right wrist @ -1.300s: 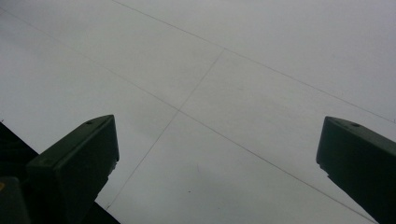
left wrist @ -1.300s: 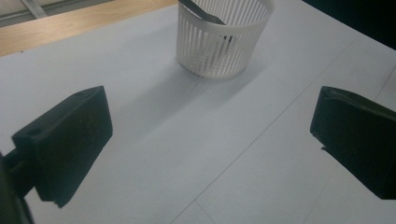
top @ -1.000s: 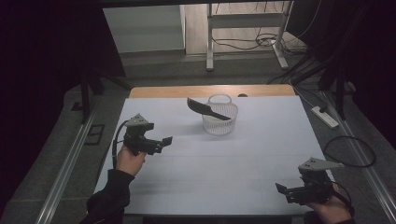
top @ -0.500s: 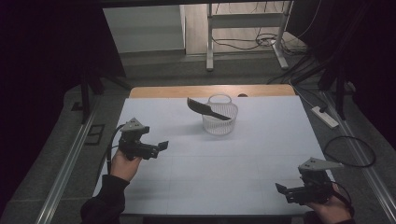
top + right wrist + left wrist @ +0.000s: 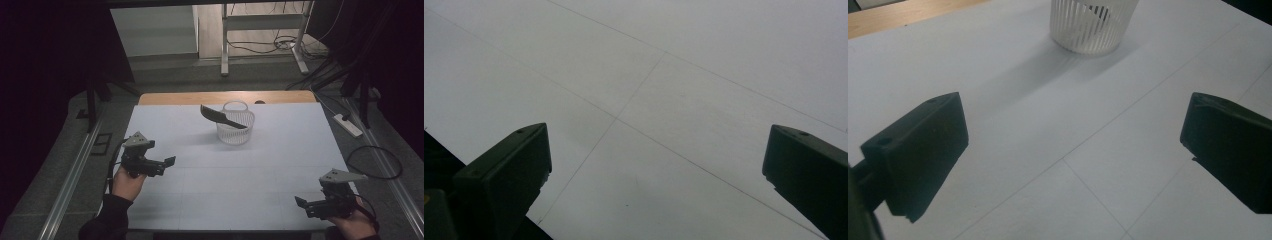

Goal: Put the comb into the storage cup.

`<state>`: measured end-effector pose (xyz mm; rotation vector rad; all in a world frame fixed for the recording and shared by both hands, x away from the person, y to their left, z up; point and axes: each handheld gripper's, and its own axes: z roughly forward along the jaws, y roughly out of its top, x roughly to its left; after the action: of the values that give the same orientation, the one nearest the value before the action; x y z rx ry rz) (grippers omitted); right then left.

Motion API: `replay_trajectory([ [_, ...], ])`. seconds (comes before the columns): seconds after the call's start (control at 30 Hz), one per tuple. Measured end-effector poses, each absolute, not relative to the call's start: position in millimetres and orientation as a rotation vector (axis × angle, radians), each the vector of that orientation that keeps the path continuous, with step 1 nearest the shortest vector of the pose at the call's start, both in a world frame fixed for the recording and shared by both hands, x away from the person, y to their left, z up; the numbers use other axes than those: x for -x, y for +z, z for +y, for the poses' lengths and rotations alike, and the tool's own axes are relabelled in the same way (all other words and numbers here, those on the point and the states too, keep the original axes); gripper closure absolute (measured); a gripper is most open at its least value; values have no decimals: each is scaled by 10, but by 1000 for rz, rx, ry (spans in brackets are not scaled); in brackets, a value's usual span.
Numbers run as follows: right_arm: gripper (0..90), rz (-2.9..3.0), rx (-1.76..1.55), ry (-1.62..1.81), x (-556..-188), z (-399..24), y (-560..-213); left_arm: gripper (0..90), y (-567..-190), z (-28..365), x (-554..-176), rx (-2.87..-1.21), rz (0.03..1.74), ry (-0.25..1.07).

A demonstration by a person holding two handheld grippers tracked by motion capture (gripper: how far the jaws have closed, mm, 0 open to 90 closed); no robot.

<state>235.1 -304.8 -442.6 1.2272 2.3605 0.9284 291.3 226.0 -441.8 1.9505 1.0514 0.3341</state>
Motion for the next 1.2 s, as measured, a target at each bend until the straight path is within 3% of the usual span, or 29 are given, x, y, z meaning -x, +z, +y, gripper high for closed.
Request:
replay_trajectory([
  [1.2, 0, 2360, -1229, 919, -2356, -3039, -4427, 0, -4447, 2546, -2387, -1920, 1112, 359],
])
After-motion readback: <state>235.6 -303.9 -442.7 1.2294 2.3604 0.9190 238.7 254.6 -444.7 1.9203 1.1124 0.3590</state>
